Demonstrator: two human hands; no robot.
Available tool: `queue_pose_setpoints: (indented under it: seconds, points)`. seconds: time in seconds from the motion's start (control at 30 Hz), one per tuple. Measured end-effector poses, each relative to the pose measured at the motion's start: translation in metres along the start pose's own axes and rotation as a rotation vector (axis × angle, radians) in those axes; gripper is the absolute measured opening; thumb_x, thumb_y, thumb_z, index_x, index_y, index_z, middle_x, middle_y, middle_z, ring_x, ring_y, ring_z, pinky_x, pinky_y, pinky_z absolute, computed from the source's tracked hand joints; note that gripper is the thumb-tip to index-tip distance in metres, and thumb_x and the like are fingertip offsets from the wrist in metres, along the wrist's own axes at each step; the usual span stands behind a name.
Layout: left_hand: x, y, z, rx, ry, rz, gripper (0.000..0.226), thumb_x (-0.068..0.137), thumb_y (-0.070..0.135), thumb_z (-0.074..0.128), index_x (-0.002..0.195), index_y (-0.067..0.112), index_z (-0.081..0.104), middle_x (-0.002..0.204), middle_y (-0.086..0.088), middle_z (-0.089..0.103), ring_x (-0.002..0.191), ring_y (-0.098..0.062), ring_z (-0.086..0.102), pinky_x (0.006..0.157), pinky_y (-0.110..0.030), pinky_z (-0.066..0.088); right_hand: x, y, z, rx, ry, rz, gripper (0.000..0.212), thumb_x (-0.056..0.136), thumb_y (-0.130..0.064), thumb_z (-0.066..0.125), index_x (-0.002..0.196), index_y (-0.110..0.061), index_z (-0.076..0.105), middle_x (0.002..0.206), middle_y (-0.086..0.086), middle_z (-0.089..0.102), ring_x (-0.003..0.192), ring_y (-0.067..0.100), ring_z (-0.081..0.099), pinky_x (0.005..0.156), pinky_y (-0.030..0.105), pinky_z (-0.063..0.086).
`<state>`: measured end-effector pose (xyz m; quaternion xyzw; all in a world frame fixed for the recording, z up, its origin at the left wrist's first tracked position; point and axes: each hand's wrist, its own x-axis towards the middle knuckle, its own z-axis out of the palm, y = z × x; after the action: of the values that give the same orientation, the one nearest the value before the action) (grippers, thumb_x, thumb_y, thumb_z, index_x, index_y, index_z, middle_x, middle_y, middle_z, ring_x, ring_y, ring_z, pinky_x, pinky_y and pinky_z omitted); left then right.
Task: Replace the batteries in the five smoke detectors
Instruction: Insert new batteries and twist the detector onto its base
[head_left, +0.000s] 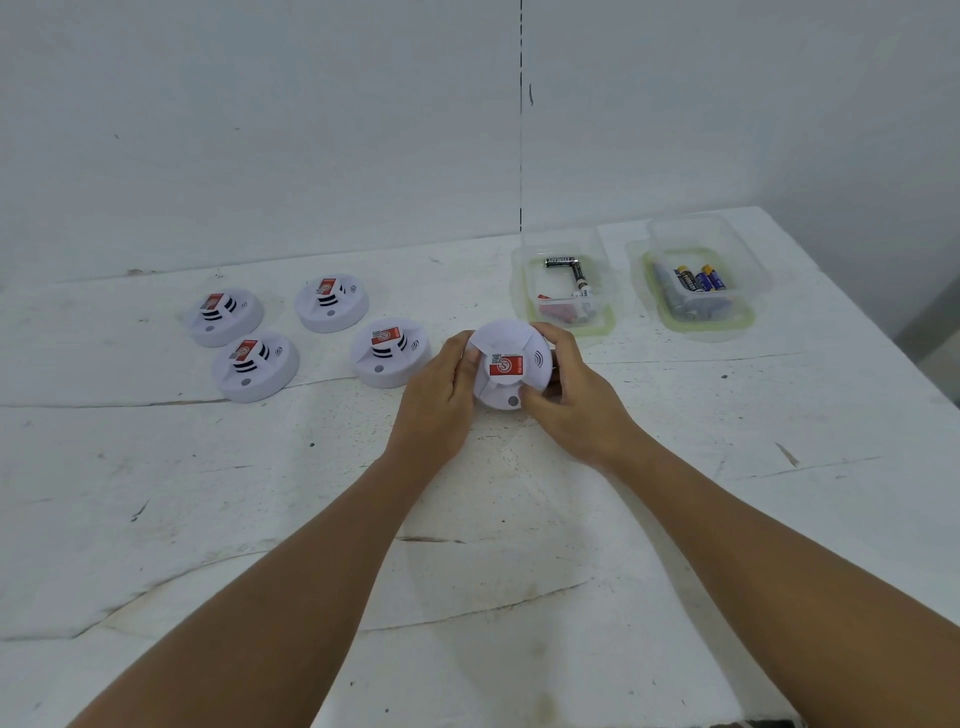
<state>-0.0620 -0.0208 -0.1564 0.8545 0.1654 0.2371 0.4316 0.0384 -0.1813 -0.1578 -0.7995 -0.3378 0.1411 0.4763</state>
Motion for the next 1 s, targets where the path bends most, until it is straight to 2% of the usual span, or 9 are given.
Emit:
queue_pose_setpoints:
  seconds: [0.13,0.27,0.43,0.73,0.87,1.0]
  points:
    - [0.0006,-0.0003,0.0002,0.013,0.0,0.0,0.039,0.114,0.037,0.035,0.142,0.023,0.058,0.12,0.014,0.068,0.11,0.014,0.057,0.085,-0.002,0.043,0.0011,0.0012,0.001,0.001,0.0,-0.004,0.067,0.094,-0.026,0.069,0.147,-0.045,0.033,0.115,-0.027,0.063,0.099,0.004,0.068,0.087,0.026,0.055]
    - [0.0005,-0.0007,0.0007,0.012,0.001,0.005,0.039,0.114,0.037,0.035,0.141,0.021,0.058,0.121,0.012,0.069,0.111,0.012,0.058,0.086,-0.004,0.043,0.0013,0.0009,0.0,-0.005,-0.001,-0.007,0.069,0.094,-0.024,0.069,0.149,-0.042,0.032,0.113,-0.027,0.062,0.098,0.003,0.068,0.082,0.022,0.053]
    - [0.0004,-0.0011,0.0005,0.001,0.002,0.01,0.039,0.114,0.037,0.035,0.141,0.022,0.059,0.119,0.014,0.069,0.111,0.01,0.06,0.087,-0.006,0.046,0.0013,0.0005,0.0001,0.0,-0.003,-0.004,0.068,0.094,-0.025,0.069,0.149,-0.041,0.032,0.115,-0.025,0.063,0.099,0.003,0.068,0.083,0.023,0.054]
    - [0.0005,-0.0016,0.0008,0.009,0.008,0.013,0.039,0.114,0.036,0.036,0.141,0.021,0.059,0.119,0.014,0.069,0.11,0.01,0.06,0.087,-0.007,0.047,0.001,0.0008,0.0007,-0.006,-0.004,0.0,0.069,0.094,-0.024,0.069,0.151,-0.04,0.031,0.114,-0.026,0.062,0.096,0.001,0.068,0.077,0.016,0.05]
    - [0.0,-0.0013,0.0011,0.008,0.012,0.012,0.038,0.114,0.037,0.036,0.14,0.022,0.059,0.116,0.018,0.068,0.109,0.012,0.059,0.087,-0.006,0.046,0.0014,0.0,0.0009,-0.01,-0.004,0.002,0.07,0.095,-0.024,0.069,0.152,-0.038,0.031,0.112,-0.027,0.062,0.096,0.001,0.068,0.075,0.014,0.049]
    - [0.0002,0.0012,0.0003,0.003,0.015,0.004,0.036,0.114,0.035,0.036,0.139,0.024,0.059,0.111,0.024,0.066,0.106,0.016,0.059,0.084,-0.005,0.045,0.0013,-0.0002,0.0005,0.004,-0.007,0.012,0.07,0.094,-0.023,0.069,0.151,-0.04,0.032,0.115,-0.026,0.063,0.096,0.001,0.068,0.077,0.018,0.05]
